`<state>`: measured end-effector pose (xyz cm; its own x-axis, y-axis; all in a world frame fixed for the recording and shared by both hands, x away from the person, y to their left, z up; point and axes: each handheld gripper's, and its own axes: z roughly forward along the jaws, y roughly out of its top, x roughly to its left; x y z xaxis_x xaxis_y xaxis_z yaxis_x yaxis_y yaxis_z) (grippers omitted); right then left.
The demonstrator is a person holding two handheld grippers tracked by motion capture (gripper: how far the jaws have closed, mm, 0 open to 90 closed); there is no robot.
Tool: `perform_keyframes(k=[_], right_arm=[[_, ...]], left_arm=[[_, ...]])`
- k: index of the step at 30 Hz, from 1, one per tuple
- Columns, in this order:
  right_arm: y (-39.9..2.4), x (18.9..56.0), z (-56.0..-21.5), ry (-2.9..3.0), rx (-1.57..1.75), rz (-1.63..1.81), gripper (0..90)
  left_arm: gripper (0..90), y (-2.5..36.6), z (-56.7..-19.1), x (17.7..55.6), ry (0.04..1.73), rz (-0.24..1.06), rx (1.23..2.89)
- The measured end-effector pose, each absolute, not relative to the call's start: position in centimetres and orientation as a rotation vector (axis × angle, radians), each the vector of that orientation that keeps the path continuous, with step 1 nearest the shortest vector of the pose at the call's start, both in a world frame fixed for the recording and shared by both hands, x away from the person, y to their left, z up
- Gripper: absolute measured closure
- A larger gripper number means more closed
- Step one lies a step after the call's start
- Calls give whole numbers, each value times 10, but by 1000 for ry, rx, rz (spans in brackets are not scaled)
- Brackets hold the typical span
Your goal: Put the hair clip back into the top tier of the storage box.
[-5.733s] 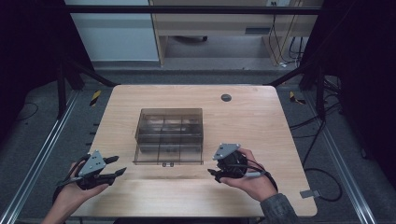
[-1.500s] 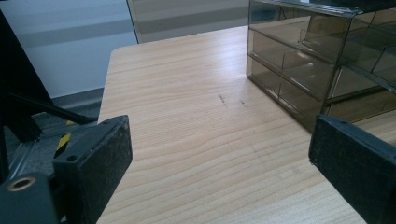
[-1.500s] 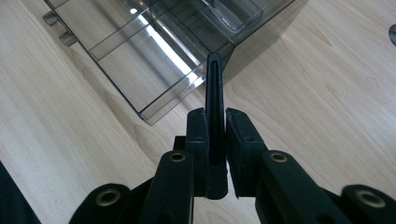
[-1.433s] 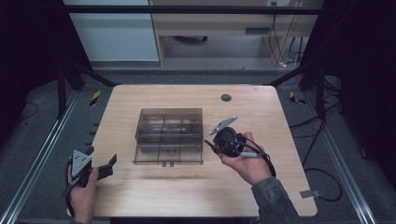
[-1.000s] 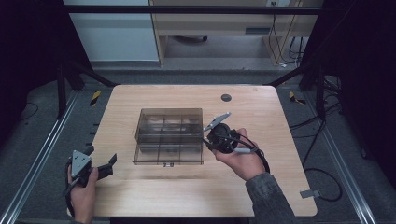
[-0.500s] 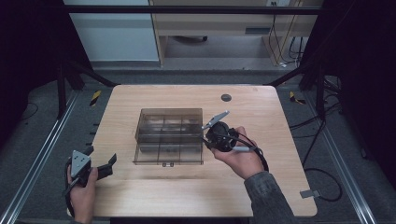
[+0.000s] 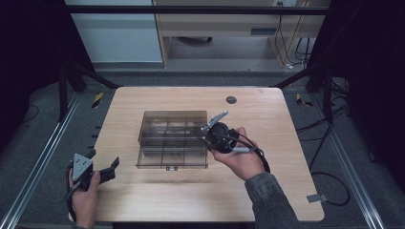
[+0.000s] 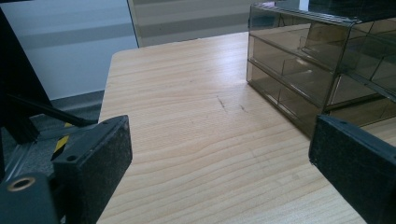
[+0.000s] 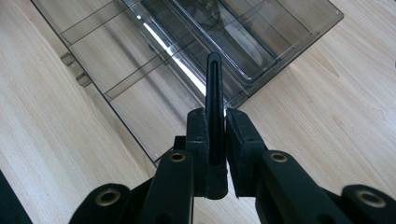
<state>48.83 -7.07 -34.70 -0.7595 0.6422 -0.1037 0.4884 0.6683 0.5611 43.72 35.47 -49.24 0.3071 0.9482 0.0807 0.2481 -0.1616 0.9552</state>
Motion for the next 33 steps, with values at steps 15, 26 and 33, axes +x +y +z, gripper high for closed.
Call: perform_keyframes(k=[15,26,33], right_arm=[[-54,489,-345,2599,889,751,800],[-42,494,-347,2615,882,725,800],[-35,497,-352,2632,893,702,800]], left_arm=[[60,355,-492,438,1111,927,1623],[60,356,-492,438,1111,924,1620],[60,355,-493,438,1109,922,1623]])
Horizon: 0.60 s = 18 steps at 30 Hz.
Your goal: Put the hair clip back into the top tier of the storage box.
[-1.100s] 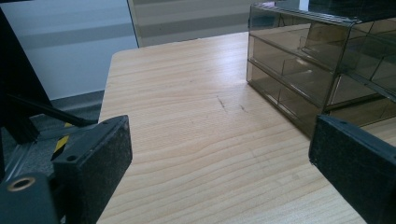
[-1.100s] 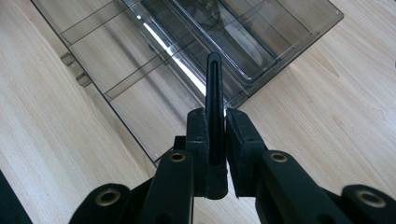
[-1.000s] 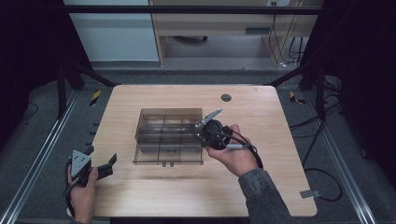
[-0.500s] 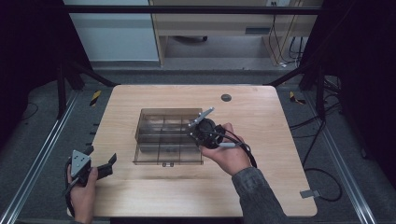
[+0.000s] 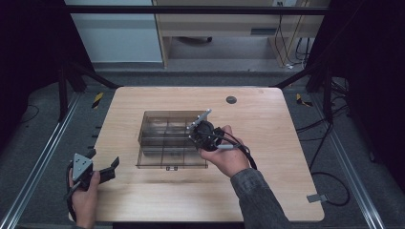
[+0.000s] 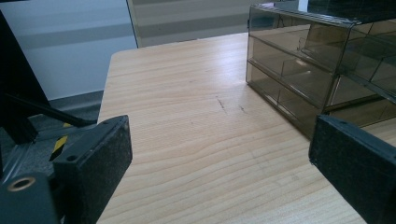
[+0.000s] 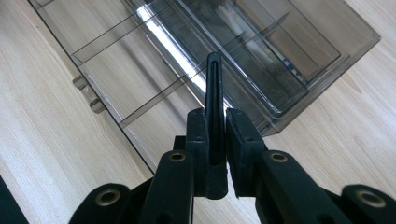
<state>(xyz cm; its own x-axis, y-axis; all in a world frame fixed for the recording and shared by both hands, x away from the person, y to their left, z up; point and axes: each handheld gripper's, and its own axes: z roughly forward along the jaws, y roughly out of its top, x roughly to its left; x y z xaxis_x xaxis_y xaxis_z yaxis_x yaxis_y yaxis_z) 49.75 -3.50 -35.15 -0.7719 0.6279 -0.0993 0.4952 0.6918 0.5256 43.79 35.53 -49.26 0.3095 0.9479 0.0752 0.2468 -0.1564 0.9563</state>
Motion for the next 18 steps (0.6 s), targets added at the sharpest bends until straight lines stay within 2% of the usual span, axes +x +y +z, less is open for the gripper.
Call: perform_keyframes(k=[18], right_arm=[[-17,496,-371,2694,881,644,799]], left_arm=[[60,355,-493,438,1106,919,1623]])
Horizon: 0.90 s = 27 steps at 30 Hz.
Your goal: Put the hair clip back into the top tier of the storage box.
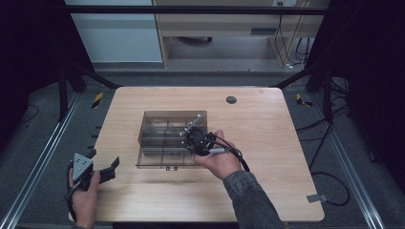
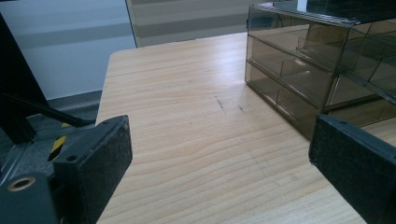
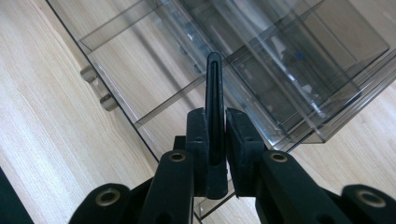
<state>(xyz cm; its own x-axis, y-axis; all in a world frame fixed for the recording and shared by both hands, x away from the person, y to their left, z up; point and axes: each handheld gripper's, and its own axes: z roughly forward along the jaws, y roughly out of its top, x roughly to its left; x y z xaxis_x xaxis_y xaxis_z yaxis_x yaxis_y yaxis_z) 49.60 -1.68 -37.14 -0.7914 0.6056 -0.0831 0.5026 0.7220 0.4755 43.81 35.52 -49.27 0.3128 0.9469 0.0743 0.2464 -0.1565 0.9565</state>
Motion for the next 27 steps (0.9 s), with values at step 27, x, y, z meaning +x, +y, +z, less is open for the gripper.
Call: perform_keyframes(k=[27], right_arm=[[-18,497,-391,2727,916,616,799]], left_arm=[[61,355,-493,438,1105,917,1624]])
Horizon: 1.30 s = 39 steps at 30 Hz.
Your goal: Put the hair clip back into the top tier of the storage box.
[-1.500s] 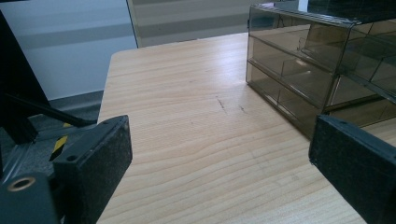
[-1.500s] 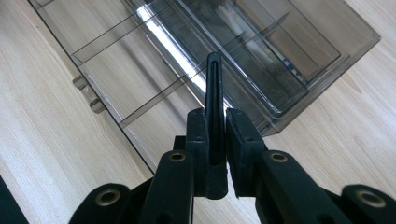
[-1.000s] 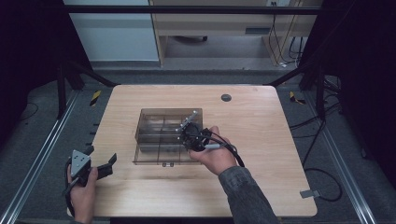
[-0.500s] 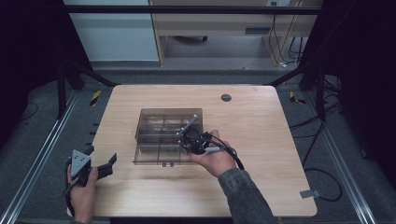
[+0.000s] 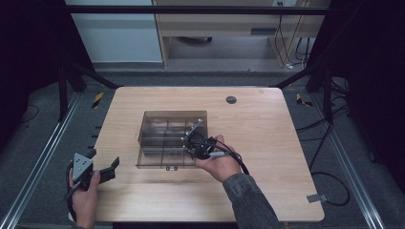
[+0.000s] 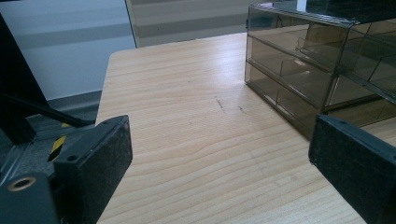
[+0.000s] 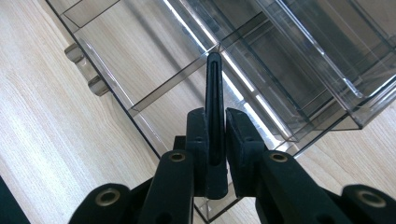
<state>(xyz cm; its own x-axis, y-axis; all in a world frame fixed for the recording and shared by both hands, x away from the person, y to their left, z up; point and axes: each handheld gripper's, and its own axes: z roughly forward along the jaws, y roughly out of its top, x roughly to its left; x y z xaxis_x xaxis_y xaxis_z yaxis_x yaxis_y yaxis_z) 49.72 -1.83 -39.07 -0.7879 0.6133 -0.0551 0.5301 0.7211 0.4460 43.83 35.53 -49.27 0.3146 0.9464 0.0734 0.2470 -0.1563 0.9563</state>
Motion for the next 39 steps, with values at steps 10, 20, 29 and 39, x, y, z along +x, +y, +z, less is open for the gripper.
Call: perform_keyframes(k=[10,20,29,39], right_arm=[[-17,499,-395,2736,934,599,799],[-22,500,-392,2722,946,656,741],[-36,494,-371,2624,952,803,742],[-49,484,-359,2537,939,926,755]], left_arm=[[61,355,-493,438,1105,917,1624],[61,355,-493,438,1105,918,1624],[61,355,-493,438,1105,918,1626],[61,354,-493,438,1103,913,1632]])
